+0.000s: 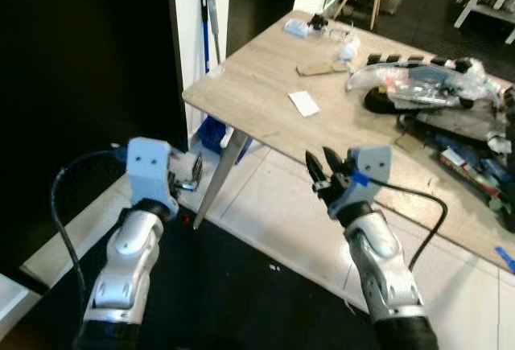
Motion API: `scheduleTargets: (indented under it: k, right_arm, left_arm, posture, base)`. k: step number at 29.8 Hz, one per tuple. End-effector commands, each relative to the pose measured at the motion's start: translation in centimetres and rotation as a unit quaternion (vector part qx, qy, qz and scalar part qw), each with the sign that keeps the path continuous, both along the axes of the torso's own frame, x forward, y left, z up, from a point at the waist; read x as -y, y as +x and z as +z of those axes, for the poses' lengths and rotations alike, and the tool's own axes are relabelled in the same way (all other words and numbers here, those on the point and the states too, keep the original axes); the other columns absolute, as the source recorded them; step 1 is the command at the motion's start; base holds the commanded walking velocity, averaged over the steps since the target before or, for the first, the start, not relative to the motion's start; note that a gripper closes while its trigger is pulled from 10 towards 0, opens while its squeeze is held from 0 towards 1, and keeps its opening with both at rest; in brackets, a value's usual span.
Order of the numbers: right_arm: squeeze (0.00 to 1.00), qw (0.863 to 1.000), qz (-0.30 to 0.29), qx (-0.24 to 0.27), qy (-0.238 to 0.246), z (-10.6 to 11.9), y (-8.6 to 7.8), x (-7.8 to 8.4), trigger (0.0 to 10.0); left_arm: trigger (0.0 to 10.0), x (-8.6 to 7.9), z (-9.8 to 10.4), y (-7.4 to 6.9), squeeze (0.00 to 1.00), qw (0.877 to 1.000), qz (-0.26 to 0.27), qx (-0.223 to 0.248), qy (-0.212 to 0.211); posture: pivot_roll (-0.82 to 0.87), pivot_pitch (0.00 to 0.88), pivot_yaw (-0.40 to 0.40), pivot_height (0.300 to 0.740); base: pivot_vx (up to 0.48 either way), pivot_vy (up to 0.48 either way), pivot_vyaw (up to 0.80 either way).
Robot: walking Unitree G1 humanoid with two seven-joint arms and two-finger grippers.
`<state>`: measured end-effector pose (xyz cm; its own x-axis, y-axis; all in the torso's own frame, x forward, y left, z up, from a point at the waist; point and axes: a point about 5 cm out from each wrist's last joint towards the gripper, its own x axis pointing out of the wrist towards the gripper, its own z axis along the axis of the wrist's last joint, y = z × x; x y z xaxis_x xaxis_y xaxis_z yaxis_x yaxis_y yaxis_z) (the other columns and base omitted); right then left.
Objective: Picking trash to rubbish bin
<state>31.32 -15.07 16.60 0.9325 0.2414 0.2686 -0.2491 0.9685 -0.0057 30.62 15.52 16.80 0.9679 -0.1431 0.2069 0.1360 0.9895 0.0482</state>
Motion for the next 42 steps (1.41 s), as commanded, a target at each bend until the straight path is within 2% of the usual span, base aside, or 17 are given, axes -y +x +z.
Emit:
scheduleTargets:
  k: [1, 6, 10, 16, 23, 28, 42]
  right_arm:
    - [0.00, 1.000, -0.011, -0.005, -0.005, -0.4, -0.2, 0.6, 10.0]
    - [0.00, 1.000, -0.007, -0.011, -0.007, -0.5, -0.1, 0.4, 10.0]
    - [0.00, 1.000, -0.005, -0.012, -0.007, -0.5, 0.1, 0.4, 10.0]
    - [0.00, 1.000, -0.004, -0.015, -0.007, -0.7, 0.1, 0.4, 10.0]
    - [0.00, 1.000, -0.009, -0.022, 0.001, -0.9, -0.1, 0.5, 10.0]
    - [0.00, 1.000, -0.010, -0.026, -0.002, -1.2, -0.3, 0.6, 10.0]
    - [0.00, 1.000, -0.005, -0.027, -0.003, -1.3, -0.3, 0.3, 10.0]
  left_arm:
    - [10.0, 0.2, -0.4, 0.2, 0.00, 1.000, -0.004, -0.007, -0.006]
    - [10.0, 0.0, -0.5, 0.9, 0.00, 1.000, -0.021, -0.012, -0.012]
    - [10.0, -0.5, 0.1, 1.7, 0.00, 0.999, -0.036, -0.007, -0.010]
    - [10.0, -0.5, 0.7, 2.0, 0.00, 0.999, -0.039, 0.002, -0.004]
    - [10.0, -0.3, 0.4, 1.8, 0.00, 0.999, -0.036, 0.004, -0.010]
    - [10.0, -0.6, 0.0, 1.5, 0.00, 1.000, -0.026, 0.000, -0.015]
    - [10.0, -1.3, -0.5, 1.1, 0.00, 1.000, -0.001, -0.005, -0.016]
  posture:
    - [0.01, 0.151, -0.065, 0.740]
    - [0.01, 0.145, -0.078, 0.740]
    - [0.01, 0.135, -0.087, 0.740]
    - [0.01, 0.127, -0.084, 0.740]
    - [0.00, 0.121, -0.081, 0.740]
    - [0.00, 0.119, -0.079, 0.740]
    - [0.00, 0.126, -0.081, 0.740]
  base:
    - [0.270, 0.000, 0.00]
    - [0.269, 0.000, 0.00]
    - [0.270, 0.000, 0.00]
    - [0.269, 0.000, 0.00]
    - [0.269, 0.000, 0.00]
    - [0.270, 0.000, -0.69]
    - [0.269, 0.000, 0.00]
